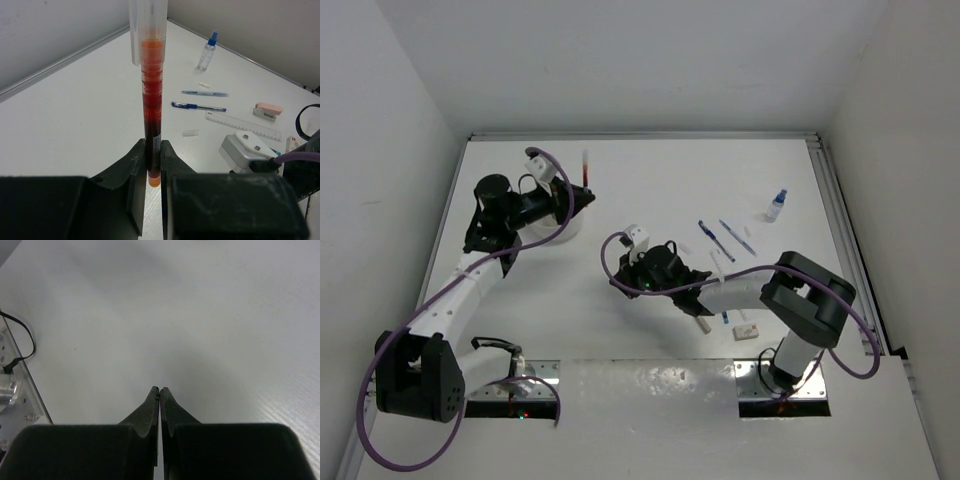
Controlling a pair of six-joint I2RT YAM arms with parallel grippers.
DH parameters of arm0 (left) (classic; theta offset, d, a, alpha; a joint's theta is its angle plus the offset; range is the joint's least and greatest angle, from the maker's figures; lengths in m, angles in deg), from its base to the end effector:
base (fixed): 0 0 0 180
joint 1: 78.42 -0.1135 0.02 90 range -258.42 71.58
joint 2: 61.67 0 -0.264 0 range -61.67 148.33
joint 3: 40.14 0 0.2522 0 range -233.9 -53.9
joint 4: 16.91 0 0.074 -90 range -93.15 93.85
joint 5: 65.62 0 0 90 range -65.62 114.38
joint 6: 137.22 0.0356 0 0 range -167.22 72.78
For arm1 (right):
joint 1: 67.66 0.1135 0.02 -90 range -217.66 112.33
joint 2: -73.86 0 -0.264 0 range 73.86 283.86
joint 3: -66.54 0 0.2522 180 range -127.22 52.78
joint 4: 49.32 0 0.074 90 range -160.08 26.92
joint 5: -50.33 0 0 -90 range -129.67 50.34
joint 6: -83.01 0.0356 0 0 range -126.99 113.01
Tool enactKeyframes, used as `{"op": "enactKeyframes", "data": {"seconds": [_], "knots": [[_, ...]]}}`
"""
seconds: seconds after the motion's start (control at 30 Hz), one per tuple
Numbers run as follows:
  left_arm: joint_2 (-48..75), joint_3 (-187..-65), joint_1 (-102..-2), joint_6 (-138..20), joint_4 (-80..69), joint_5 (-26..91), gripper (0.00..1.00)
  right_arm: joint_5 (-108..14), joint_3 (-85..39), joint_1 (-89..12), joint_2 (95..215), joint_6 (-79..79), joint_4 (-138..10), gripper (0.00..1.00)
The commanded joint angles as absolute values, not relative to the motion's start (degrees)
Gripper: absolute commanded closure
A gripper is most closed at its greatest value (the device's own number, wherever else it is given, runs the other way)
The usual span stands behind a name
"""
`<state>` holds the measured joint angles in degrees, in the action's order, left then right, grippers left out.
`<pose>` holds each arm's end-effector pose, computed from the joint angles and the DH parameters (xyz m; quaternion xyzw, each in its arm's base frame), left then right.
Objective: Sort the stationery into containers
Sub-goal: Close the pen cap on the pen, then place the pen in the storage box.
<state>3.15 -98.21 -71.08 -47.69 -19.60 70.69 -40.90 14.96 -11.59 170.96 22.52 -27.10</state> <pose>0.2511 -0.0583 0.3158 0.3079 0.6555 -0.3297 0.6057 0.1836 0.2742 0.1522 -0.1976 0.8116 0.3800 0.3973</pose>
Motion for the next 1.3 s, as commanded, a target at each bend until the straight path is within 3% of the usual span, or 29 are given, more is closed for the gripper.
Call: {"op": "enactKeyframes", "data": {"seconds": [0.0, 0.43, 0.5, 0.53, 0.63, 0.67, 0.93, 1.27], "knots": [[1.4, -99.0, -71.4, -47.5, -20.9, 71.9, 1.00, -39.8, 14.2, -12.6, 168.5, 22.2, -23.8, 1.00], [-0.2, -98.5, -71.4, -44.7, -18.0, 73.2, 1.00, -44.8, 11.7, -20.9, 160.6, 22.5, -24.7, 1.00], [-0.9, -98.3, -71.3, -44.4, -18.4, 74.2, 1.00, -46.4, 9.9, -22.4, 159.1, 21.4, -26.5, 0.87], [-1.0, -98.1, -71.3, -43.9, -18.5, 75.3, 1.00, -47.2, 9.3, -23.1, 158.5, 20.0, -27.0, 0.64], [-1.5, -97.5, -71.3, -42.2, -18.5, 77.8, 1.00, -48.1, 6.2, -23.5, 156.3, 15.5, -30.3, 0.38], [-1.6, -97.2, -71.4, -41.7, -18.6, 78.8, 1.00, -48.5, 5.5, -23.5, 155.2, 14.4, -31.6, 0.36], [-1.1, -95.6, -71.1, -38.6, -15.9, 85.0, 1.00, -51.4, -1.3, -22.3, 153.5, 12.1, -29.6, 0.34], [-1.4, -95.5, -70.9, -36.3, -11.9, 84.9, 1.00, -52.8, -8.6, -20.6, 161.5, 14.7, -23.9, 0.45]]}}
